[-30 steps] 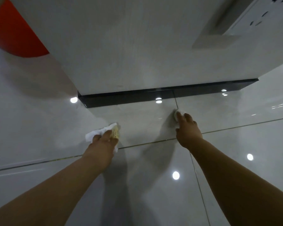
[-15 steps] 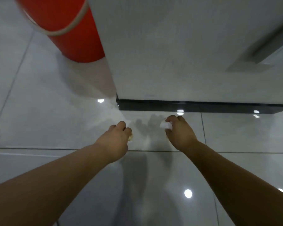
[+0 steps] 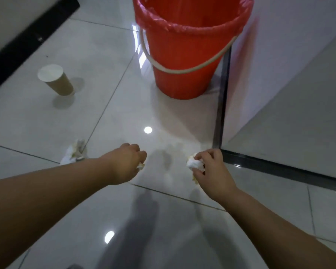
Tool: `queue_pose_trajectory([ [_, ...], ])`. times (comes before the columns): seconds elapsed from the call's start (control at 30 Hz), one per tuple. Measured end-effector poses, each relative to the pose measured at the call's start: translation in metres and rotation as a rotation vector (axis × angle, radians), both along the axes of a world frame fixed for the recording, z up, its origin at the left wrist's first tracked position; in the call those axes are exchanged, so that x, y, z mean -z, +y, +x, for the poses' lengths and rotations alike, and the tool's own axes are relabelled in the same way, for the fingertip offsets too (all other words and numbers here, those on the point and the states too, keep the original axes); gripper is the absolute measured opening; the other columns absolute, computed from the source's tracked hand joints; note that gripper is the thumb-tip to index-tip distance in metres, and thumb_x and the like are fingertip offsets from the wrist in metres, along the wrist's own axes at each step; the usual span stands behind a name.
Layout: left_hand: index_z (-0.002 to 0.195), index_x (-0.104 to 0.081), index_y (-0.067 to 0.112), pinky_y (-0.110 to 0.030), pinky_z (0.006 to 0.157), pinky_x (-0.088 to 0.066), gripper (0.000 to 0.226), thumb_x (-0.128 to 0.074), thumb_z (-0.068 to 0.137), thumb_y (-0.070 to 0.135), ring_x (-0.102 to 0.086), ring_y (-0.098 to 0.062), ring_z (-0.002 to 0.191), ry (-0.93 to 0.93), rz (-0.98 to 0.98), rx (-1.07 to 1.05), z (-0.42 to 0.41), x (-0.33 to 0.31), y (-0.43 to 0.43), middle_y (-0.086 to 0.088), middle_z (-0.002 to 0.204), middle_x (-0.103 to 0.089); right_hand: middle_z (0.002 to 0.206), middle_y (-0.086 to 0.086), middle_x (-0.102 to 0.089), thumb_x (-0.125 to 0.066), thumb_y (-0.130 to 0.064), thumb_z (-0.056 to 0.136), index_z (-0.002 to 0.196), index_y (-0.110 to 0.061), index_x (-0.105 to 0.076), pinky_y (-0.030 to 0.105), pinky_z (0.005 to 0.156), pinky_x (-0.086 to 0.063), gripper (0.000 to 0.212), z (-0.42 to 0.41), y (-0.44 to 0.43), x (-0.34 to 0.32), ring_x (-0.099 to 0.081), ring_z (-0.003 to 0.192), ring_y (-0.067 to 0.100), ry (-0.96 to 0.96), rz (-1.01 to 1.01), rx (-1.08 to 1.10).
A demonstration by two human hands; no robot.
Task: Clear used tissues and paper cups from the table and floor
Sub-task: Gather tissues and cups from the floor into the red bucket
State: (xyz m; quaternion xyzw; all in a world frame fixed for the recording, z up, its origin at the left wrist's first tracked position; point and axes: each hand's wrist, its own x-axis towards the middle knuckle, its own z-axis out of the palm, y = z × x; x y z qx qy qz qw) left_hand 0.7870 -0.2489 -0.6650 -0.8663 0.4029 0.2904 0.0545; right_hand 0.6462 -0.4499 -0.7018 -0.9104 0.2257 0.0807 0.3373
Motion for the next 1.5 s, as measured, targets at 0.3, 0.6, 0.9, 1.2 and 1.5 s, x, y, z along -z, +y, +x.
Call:
queue_pose_trajectory([
  [0.3,0.133,-0.041,0.024,-0.031,0.095,-0.035,0.048,-0.042,0.091,0.002,-0.035,-0.027,0.118,-0.066,-0.162,-0.35,0.067,0.038,0.131,-0.006,0.135,-0.039,0.079,-0.017,-0.046,-0.057,-0.031,0.092,0.094,-0.021,-0.051,0.008,0.048,-0.034,0.013,0.098,0.116,-0.012,-0.05,0.063,-0.002,-0.046,0.021,0.074],
  [0.6,0.145,-0.03,0.028,-0.048,0.113,-0.02,0.051,-0.038,0.096,0.016,-0.013,-0.04,0.138,0.043,-0.095,-0.587,0.075,0.131,0.182,-0.01,0.156,-0.008,0.083,-0.012,-0.052,-0.057,-0.031,0.092,0.091,-0.019,-0.052,0.004,0.052,-0.04,0.013,0.145,0.182,0.012,-0.053,0.066,-0.001,0.037,0.01,-0.042],
  [0.9,0.134,-0.039,0.011,-0.032,0.092,-0.038,0.044,-0.044,0.09,0.006,-0.035,-0.031,0.119,0.039,-0.268,-0.636,0.104,0.151,0.216,-0.009,0.134,-0.038,0.074,-0.014,-0.051,-0.06,-0.032,0.09,0.095,-0.019,-0.054,0.012,0.054,-0.036,0.015,0.183,0.222,0.015,-0.054,0.061,0.002,0.144,-0.056,-0.094],
  [1.2,0.138,-0.037,0.022,-0.025,0.087,-0.036,0.054,-0.044,0.088,0.005,-0.038,-0.024,0.115,0.126,-0.537,-0.948,0.102,0.106,0.288,-0.005,0.135,-0.029,0.095,-0.008,-0.048,-0.059,-0.028,0.092,0.103,-0.021,-0.053,0.011,0.051,-0.037,0.014,0.245,0.297,-0.023,-0.051,0.067,0.001,0.134,-0.11,-0.376],
  [1.5,0.11,-0.059,0.018,-0.029,0.081,-0.038,0.025,-0.043,0.091,0.017,-0.044,-0.024,0.102,0.033,-0.505,-1.023,0.098,0.052,0.345,-0.003,0.112,-0.054,0.109,-0.005,-0.049,-0.06,-0.017,0.087,0.108,-0.018,-0.053,0.028,0.073,-0.048,0.022,0.329,0.35,-0.074,-0.054,0.088,0.018,-0.021,-0.219,-0.798],
])
